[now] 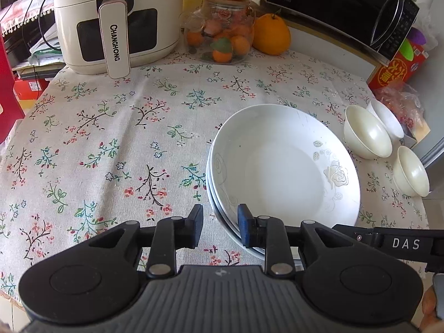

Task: Organize plates and bowls
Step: 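Open both grippers and release the white plate on the stack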

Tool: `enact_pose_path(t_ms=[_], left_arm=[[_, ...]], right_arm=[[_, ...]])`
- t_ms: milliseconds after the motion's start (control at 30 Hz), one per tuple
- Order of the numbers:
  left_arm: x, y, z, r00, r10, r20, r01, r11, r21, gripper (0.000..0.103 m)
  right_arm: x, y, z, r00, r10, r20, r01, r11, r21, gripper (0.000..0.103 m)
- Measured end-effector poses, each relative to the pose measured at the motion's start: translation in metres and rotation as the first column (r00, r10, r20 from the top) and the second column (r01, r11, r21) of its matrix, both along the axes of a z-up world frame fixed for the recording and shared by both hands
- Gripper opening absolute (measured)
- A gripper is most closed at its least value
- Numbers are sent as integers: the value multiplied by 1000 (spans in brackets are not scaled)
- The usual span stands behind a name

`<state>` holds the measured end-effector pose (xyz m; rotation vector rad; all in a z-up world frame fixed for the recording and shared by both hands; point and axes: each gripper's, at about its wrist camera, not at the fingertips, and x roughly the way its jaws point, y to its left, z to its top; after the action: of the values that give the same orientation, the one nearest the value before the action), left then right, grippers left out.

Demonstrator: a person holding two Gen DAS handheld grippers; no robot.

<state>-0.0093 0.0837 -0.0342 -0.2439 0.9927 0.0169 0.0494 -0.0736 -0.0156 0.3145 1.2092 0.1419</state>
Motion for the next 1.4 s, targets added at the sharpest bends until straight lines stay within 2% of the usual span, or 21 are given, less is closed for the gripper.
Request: enact_pose_path(t_ms=[100,267,433,533,700,900,1100,1400], left_arm=[[0,3,-2,1000,13,-17,-13,1000,-9,36],[3,12,-11,997,44,-69,-53,990,-129,46],[8,9,-18,996,43,-82,-56,985,-162,44],[11,7,-19,997,32,-66,-43,984,-174,35],[19,0,-19,999,28,-42,-33,991,-133,38],[39,7,-21,997,69,-42,-74,987,-143,38],[62,2,-22,997,74,-18,-76,994,-85,38],[78,-2,-24,997,76,4,-76,995,-57,49]], right_arm=[[1,-2,-2,1000,-2,-10,2,1000,-2,34],[2,-1,-6,1000,0,-22,0,1000,9,35],[6,1,-13,999,1,-33,0,999,34,35],[8,5,-15,1000,6,-23,-5,999,38,35],[13,5,-18,1000,-17,-3,17,999,40,35],[25,11,-20,999,-25,24,24,999,46,37],[46,15,-24,998,-43,54,41,998,54,37],[75,12,-31,995,-76,67,70,995,77,40]])
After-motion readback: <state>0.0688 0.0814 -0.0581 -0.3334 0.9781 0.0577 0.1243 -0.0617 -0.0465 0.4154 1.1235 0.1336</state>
